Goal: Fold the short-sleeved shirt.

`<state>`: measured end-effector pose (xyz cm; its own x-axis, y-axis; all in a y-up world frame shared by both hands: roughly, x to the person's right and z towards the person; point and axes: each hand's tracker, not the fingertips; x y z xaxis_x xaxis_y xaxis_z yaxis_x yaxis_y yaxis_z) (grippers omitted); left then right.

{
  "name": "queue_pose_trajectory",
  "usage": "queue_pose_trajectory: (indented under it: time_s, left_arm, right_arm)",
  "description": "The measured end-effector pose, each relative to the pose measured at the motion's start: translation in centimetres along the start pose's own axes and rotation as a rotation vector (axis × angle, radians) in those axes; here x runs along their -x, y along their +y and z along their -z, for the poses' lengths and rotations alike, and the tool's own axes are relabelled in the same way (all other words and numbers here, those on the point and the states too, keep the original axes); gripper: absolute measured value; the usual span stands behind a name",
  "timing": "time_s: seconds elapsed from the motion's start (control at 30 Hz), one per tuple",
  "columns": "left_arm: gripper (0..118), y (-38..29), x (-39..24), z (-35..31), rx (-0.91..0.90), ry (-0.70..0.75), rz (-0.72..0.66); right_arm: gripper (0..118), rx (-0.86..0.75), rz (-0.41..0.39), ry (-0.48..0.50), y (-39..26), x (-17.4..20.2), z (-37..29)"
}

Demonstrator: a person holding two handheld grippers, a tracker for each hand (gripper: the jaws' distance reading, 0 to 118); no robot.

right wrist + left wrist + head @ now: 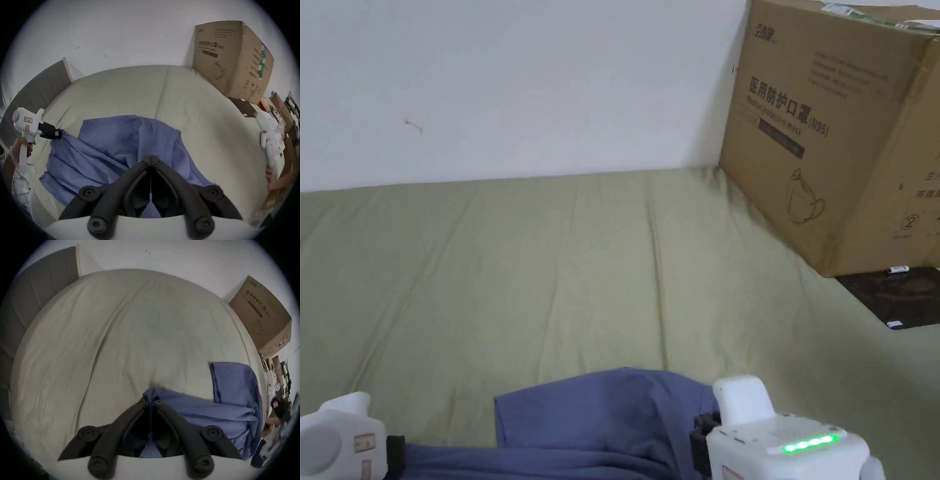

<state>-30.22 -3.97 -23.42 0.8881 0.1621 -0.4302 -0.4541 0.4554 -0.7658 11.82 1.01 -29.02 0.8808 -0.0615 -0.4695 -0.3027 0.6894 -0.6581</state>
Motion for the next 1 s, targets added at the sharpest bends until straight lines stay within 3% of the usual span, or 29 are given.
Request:
queue_pose_trajectory:
  time_s: [0.03,0.07,0.1,0.13,0.2,0.3,0.33,0.37,0.43,0.47,0.5,0.57,0.6,0.67,0.73,1.0]
  left_arm:
    - [1,0.0,-0.2,-0.4,-0.010,-0.006,0.006]
    - [1,0.0,-0.2,-1.2,-0.018,-0.013,0.007]
    - [1,0.0,-0.2,-1.7,-0.029,-0.021,0.006]
    - [1,0.2,-0.2,-2.3,-0.047,-0.048,0.000]
    - [1,0.7,0.0,-3.2,-0.064,-0.067,-0.007]
    - [1,0.9,-0.1,-4.2,-0.081,-0.081,0.010]
    - [1,1.2,0.1,-4.3,-0.086,-0.088,0.014]
    - [1,1.3,0.1,-4.4,-0.086,-0.091,0.013]
    - [1,1.3,0.1,-4.5,-0.087,-0.096,0.019]
    - [1,1.5,0.2,-4.3,-0.083,-0.093,0.031]
    - [1,1.4,0.2,-4.4,-0.081,-0.086,0.045]
    - [1,1.4,0.3,-4.7,-0.081,-0.093,0.050]
    - [1,1.4,0.4,-4.9,-0.079,-0.094,0.054]
    - [1,1.4,0.5,-5.7,-0.090,-0.092,0.059]
    - [1,1.5,0.8,-6.7,-0.101,-0.103,0.057]
    - [1,3.0,1.6,-13.7,-0.251,-0.051,0.097]
  right_arm:
    - [27,0.018,-0.012,0.055,1.2,-0.2,0.8]
    - [70,0.046,-0.031,0.073,2.8,-0.3,2.2]
    - [92,0.065,-0.058,0.089,4.2,-0.4,3.3]
    - [95,0.057,-0.076,0.104,5.6,-0.3,4.9]
    - [94,0.114,-0.140,0.131,8.3,0.1,8.3]
    - [92,0.227,-0.167,0.127,10.9,0.7,14.1]
    - [83,0.261,-0.186,0.117,10.9,0.9,15.8]
    - [66,0.307,-0.219,0.093,10.7,1.1,17.5]
    - [62,0.411,-0.278,-0.018,9.6,1.5,20.4]
    - [33,0.390,-0.247,0.043,9.2,1.4,20.4]
    - [3,0.345,-0.230,0.028,9.3,1.4,19.6]
    - [2,0.301,-0.216,0.063,9.6,1.2,18.3]
    - [2,0.279,-0.240,-0.021,9.5,1.0,18.1]
    - [2,0.325,-0.182,0.051,9.6,0.0,17.0]
    - [2,0.298,-0.174,0.025,10.1,-0.3,15.2]
    - [2,0.050,-0.088,-0.052,16.2,-4.4,3.6]
